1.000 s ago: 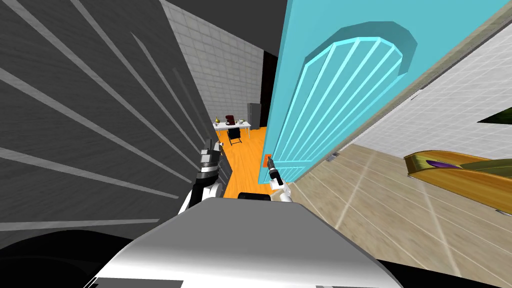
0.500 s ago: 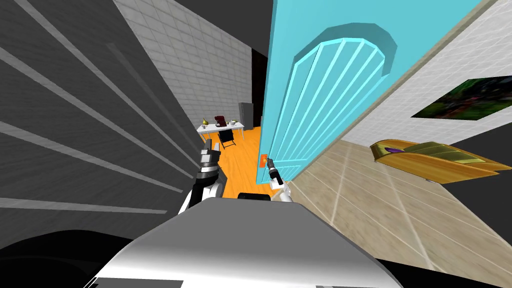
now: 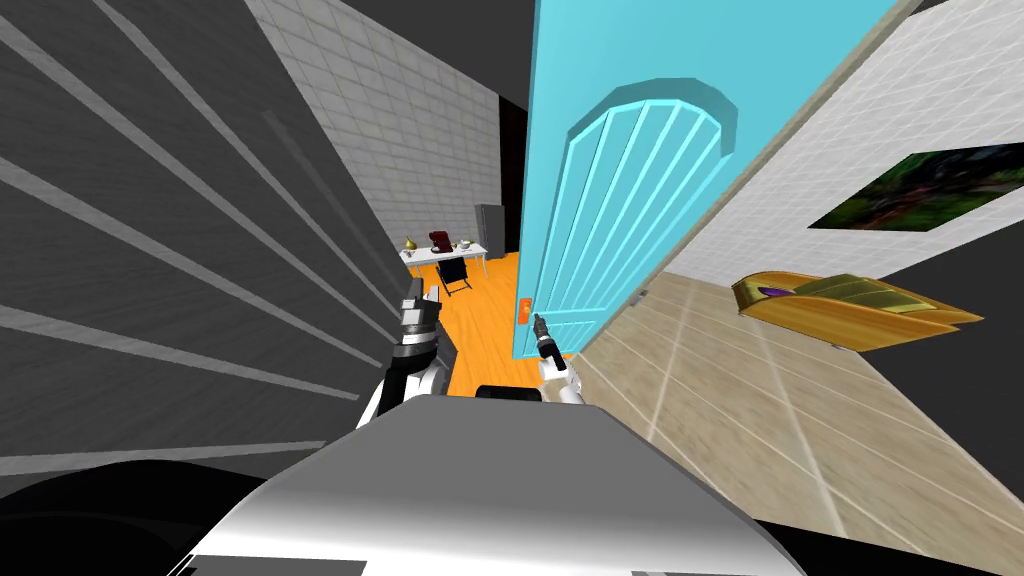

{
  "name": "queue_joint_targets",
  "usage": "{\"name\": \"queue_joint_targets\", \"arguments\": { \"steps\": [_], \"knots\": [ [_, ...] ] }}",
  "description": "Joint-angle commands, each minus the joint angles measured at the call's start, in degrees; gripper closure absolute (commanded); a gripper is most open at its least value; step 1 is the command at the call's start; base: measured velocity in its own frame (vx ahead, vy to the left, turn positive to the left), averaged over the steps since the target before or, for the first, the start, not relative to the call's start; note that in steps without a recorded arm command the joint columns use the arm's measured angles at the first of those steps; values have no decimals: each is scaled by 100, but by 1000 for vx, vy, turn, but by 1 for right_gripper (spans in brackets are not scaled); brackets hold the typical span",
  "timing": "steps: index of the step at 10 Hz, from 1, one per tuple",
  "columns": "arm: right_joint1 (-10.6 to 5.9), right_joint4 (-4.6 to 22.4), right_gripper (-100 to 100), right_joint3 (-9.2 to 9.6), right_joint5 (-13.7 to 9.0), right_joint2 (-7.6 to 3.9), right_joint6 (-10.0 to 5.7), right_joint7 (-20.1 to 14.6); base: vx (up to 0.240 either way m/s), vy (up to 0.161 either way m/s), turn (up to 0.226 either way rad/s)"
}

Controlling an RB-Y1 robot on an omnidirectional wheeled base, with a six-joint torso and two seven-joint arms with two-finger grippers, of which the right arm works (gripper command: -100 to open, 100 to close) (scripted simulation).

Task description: Push the door open

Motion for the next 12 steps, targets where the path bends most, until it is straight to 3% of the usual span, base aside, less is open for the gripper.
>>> {"name": "queue_joint_targets", "arguments": {
  "steps": [1,3,4,8,12],
  "knots": [
    [53,-76,-100,33,-21,40,24,-9,-252,28,-39],
    [108,-163,-100,70,-47,115,53,-21,-269,29,-37],
    [73,-112,-100,54,-41,87,36,-19,-121,22,-12],
    [-14,5,-100,-14,-32,49,-18,-19,150,41,19],
    [-111,130,-100,-90,-21,119,-77,-14,203,23,21]
  ]
}}
